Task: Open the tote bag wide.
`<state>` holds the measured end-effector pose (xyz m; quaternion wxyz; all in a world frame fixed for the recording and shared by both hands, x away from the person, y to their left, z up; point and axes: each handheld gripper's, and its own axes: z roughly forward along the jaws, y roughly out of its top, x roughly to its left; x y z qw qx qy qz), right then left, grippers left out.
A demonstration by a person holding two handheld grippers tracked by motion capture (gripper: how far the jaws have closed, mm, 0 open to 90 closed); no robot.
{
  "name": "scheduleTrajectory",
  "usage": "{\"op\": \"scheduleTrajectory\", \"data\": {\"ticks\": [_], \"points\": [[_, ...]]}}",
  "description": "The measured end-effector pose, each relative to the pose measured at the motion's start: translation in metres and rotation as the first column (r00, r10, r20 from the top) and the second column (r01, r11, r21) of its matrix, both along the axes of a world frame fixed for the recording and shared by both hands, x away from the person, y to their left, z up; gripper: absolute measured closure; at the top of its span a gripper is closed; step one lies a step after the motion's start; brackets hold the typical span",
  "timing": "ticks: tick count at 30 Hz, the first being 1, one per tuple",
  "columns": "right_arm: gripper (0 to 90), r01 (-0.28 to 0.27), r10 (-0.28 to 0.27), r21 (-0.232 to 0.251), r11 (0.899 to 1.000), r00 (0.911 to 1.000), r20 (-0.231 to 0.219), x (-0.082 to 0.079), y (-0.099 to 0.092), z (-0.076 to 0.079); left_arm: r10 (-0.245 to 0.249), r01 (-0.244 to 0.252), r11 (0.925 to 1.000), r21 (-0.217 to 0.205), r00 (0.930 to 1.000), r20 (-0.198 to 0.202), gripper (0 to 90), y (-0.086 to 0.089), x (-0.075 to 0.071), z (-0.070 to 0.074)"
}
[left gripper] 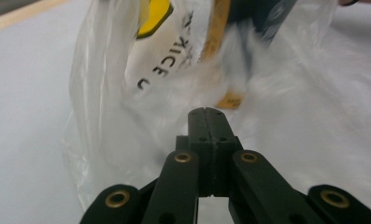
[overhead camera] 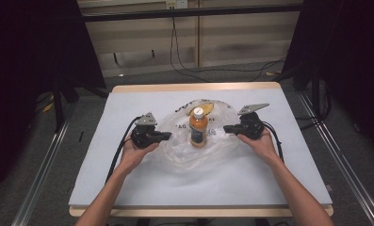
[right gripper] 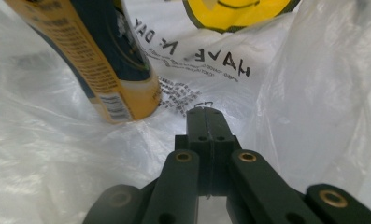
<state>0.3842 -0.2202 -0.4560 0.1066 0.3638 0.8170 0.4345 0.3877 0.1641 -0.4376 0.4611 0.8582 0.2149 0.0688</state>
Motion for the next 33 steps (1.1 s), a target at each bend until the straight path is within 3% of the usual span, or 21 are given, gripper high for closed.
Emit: {"op": "scheduleTrajectory", "data": {"ticks": [2,3,5,6,7,8,11,13,15,16,17,18,19,20,22,23,25,26,28,32,33], "points": [[90.0,0.003,-0.003,0.015,1.000,0.9999,0.011,-0.002,-0.001,0.001,-0.002,0.002,0.9998,-0.019,1.0000,0.000,90.0,0.001,-0.003,0.002],[90.0,0.009,-0.010,0.056,0.998,0.9995,0.030,-0.008,-0.004,0.003,-0.007,0.008,0.9984,-0.055,0.9999,0.015,90.0,0.003,-0.008,0.008],[90.0,0.009,-0.013,0.080,0.997,0.9990,0.042,-0.011,-0.006,0.005,-0.009,0.011,0.9988,-0.048,0.9993,0.037,88.5,0.005,-0.011,0.012],[88.3,0.009,-0.016,0.117,0.993,0.9980,0.062,-0.017,-0.008,0.009,-0.010,0.013,0.9973,-0.073,0.9992,0.038,84.7,0.006,-0.013,0.014],[75.2,0.010,-0.021,0.144,0.989,0.9969,0.075,-0.020,-0.009,0.012,0.001,0.005,0.9936,-0.113,0.9987,0.052,81.7,0.010,-0.017,0.017],[67.7,0.023,-0.036,0.157,0.987,0.9963,0.078,-0.023,-0.010,0.014,0.012,-0.004,0.9917,-0.128,0.9981,0.060,79.0,0.013,-0.020,0.018],[42.9,0.029,-0.049,0.171,0.985,0.9922,0.115,-0.034,-0.012,0.021,0.004,0.006,0.9900,-0.141,0.9977,0.067,74.4,0.018,-0.026,0.017],[34.1,0.039,-0.066,0.184,0.982,0.9874,0.144,-0.044,-0.015,0.024,0.026,-0.015,0.9906,-0.136,0.9964,0.080,66.1,0.025,-0.033,0.015],[19.8,0.059,-0.092,0.181,0.982,0.9787,0.183,-0.053,-0.017,0.026,0.073,-0.058,0.9867,-0.152,0.9924,0.099,55.5,0.031,-0.039,0.015],[19.8,0.059,-0.092,0.181,0.982,0.9787,0.183,-0.053,-0.017,0.026,0.090,-0.071,0.9829,-0.170,0.9901,0.108,55.5,0.033,-0.042,0.015],[9.5,0.088,-0.122,0.174,0.981,0.9721,0.200,-0.061,-0.018,0.028,0.108,-0.085,0.9771,-0.195,0.9876,0.114,48.7,0.038,-0.044,0.015],[6.3,0.098,-0.136,0.178,0.979,0.9668,0.216,-0.065,-0.020,0.029,0.108,-0.085,0.9771,-0.195,0.9876,0.114,45.9,0.038,-0.044,0.015],[3.6,0.104,-0.146,0.186,0.977,0.9619,0.231,-0.068,-0.022,0.029,0.148,-0.120,0.9763,-0.180,0.9772,0.152,44.4,0.042,-0.048,0.016],[2.9,0.114,-0.159,0.192,0.975,0.9568,0.243,-0.071,-0.025,0.029,0.162,-0.133,0.9741,-0.183,0.9747,0.154,41.5,0.043,-0.049,0.015],[2.8,0.114,-0.163,0.201,0.973,0.9554,0.246,-0.073,-0.026,0.029,0.174,-0.145,0.9718,-0.186,0.9731,0.151,36.3,0.045,-0.050,0.015],[2.6,0.115,-0.167,0.205,0.972,0.9531,0.253,-0.076,-0.029,0.029,0.197,-0.168,0.9685,-0.183,0.9690,0.149,30.9,0.046,-0.052,0.015],[1.7,0.122,-0.175,0.211,0.970,0.9511,0.254,-0.082,-0.034,0.028,0.193,-0.162,0.9663,-0.200,0.9698,0.149,26.7,0.050,-0.056,0.013],[1.4,0.138,-0.193,0.221,0.965,0.9483,0.252,-0.089,-0.039,0.027,0.215,-0.179,0.9623,-0.205,0.9622,0.168,18.7,0.053,-0.060,0.013],[1.4,0.142,-0.199,0.227,0.964,0.9468,0.253,-0.096,-0.043,0.028,0.220,-0.180,0.9581,-0.222,0.9608,0.169,13.3,0.057,-0.064,0.013],[1.1,0.166,-0.228,0.241,0.956,0.9391,0.257,-0.107,-0.050,0.027,0.219,-0.177,0.9593,-0.220,0.9584,0.184,7.1,0.063,-0.073,0.014],[0.9,0.179,-0.238,0.243,0.953,0.9404,0.242,-0.114,-0.055,0.024,0.212,-0.172,0.9541,-0.245,0.9658,0.149,3.9,0.064,-0.080,0.013]]}}
